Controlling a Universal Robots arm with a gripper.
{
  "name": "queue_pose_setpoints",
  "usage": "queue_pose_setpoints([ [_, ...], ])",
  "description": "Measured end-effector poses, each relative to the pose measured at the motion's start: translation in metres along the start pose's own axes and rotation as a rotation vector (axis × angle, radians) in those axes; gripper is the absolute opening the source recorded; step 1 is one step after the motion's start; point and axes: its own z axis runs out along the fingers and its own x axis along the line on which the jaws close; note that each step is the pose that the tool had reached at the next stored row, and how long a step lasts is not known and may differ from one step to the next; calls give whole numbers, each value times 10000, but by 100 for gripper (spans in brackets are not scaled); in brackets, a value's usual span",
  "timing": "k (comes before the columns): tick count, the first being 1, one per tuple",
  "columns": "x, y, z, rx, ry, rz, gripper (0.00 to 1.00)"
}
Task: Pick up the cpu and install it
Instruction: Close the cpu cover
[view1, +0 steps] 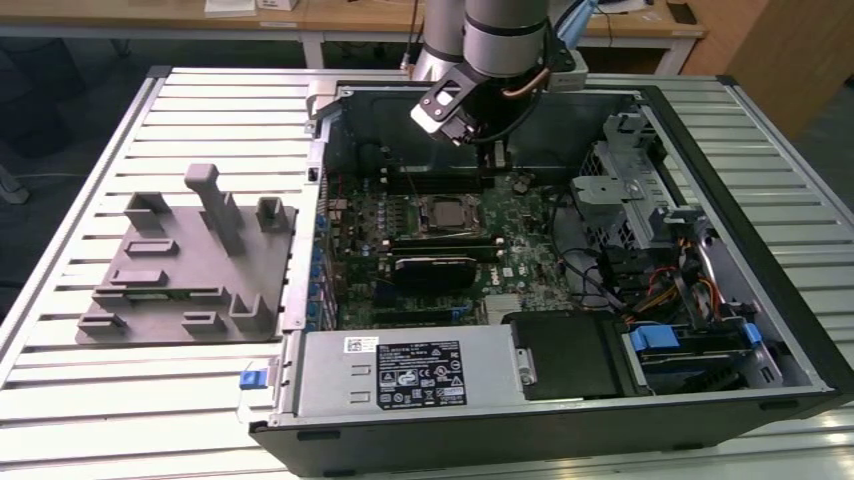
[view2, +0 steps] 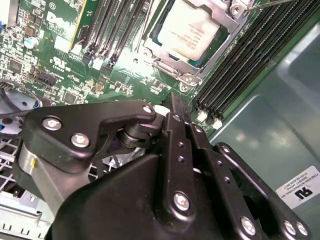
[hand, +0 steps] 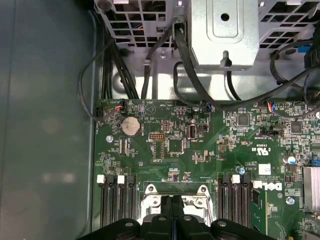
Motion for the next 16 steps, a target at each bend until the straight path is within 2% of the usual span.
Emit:
queue_pose_setpoints([
  [1,0,4,2,139,-3,4,11],
  [4,0,16,8,657,-32,13,11],
  [5,0,16,11,733,-42,13,11],
  [6,0,16,13,750,-49,14,11],
  [8,0,16,23,893,-85,15,11],
  [9,0,15,26,918,-104,15,11],
  [16,-23,-7,28,905,-120,-5,11],
])
